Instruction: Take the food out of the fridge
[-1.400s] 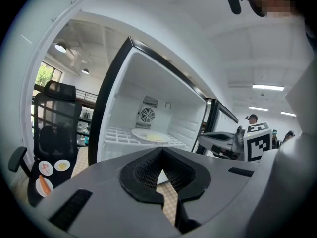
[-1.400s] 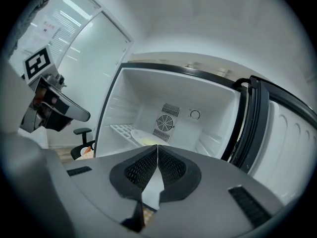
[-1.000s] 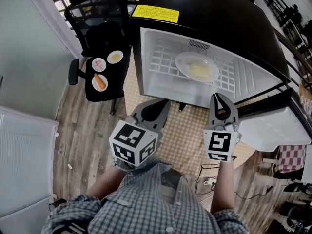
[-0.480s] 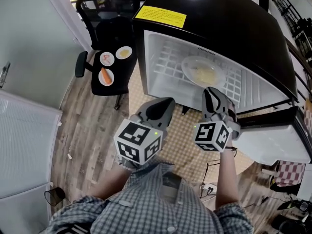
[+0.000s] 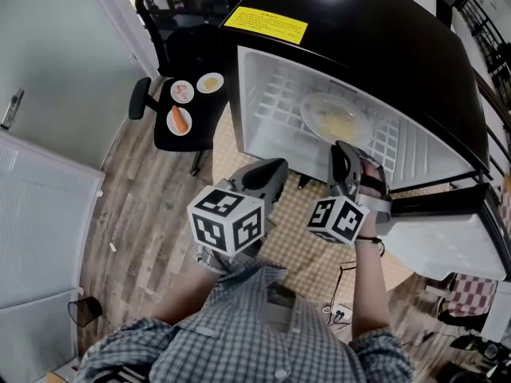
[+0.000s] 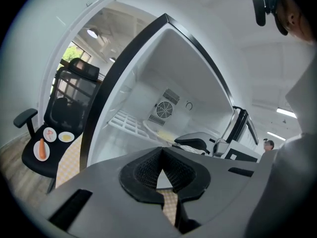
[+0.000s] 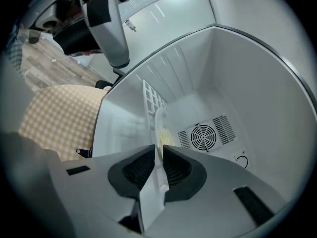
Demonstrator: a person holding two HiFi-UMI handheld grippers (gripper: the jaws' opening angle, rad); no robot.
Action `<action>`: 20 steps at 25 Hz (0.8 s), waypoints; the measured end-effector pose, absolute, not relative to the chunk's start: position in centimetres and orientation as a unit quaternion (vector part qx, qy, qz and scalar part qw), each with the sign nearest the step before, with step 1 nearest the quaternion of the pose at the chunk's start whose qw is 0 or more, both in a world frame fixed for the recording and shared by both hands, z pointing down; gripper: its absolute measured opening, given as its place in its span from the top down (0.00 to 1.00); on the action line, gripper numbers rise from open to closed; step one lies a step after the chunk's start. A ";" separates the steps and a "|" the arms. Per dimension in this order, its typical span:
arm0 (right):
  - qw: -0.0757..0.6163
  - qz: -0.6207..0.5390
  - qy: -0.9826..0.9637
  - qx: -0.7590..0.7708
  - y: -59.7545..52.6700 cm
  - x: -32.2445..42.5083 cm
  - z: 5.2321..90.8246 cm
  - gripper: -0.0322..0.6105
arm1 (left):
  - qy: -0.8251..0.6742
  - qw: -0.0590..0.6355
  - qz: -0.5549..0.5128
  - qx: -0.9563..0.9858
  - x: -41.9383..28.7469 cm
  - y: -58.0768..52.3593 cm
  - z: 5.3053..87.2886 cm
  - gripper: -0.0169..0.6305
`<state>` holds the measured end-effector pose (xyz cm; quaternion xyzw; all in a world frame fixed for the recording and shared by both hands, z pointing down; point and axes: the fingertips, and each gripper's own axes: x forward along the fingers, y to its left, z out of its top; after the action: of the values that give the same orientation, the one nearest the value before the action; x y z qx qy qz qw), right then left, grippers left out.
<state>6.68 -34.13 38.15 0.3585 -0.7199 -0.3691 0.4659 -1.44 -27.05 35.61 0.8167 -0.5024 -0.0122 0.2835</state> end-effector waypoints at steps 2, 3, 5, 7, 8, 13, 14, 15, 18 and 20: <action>0.469 -0.379 -0.712 0.359 -34.4 6.8 38.2 0.93 | -0.500 0.291 -0.020 0.815 -1.2 -27.2 35.7 0.96; 0.469 -0.382 -0.709 0.361 -34.4 6.8 38.1 0.93 | -0.498 0.296 -0.024 0.815 -1.1 -27.2 35.8 0.96; 0.470 -0.393 -0.702 0.364 -34.3 6.9 37.9 0.93 | -0.494 0.307 -0.034 0.813 -0.9 -27.3 35.8 0.96; 0.471 -0.409 -0.693 0.362 -34.1 6.8 37.7 0.93 | -0.492 0.316 -0.040 0.810 -0.9 -27.6 36.0 0.96; 0.471 -0.414 -0.690 0.361 -34.0 6.7 37.6 0.93 | -0.492 0.319 -0.042 0.809 -0.9 -27.7 36.1 0.96; 0.473 -0.424 -0.687 0.353 -33.1 7.2 37.7 0.93 | -0.490 0.324 -0.044 0.808 -0.4 -28.1 36.2 0.96; 0.474 -0.424 -0.687 0.351 -32.8 7.3 37.6 0.93 | -0.490 0.324 -0.044 0.808 -0.2 -28.2 36.2 0.96; 0.474 -0.425 -0.687 0.350 -32.6 7.4 37.6 0.93 | -0.489 0.324 -0.044 0.809 -0.1 -28.2 36.2 0.96; 0.473 -0.424 -0.690 0.347 -32.1 7.7 37.8 0.93 | -0.486 0.324 -0.044 0.810 0.1 -28.4 36.2 0.96; 0.469 -0.418 -0.696 0.347 -31.9 7.8 37.9 0.93 | -0.482 0.327 -0.045 0.811 0.4 -28.5 36.4 0.96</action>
<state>7.84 -31.91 37.87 0.3470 -0.6961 -0.4182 0.4692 0.37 -28.54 36.37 0.8115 -0.4822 -0.0448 0.3271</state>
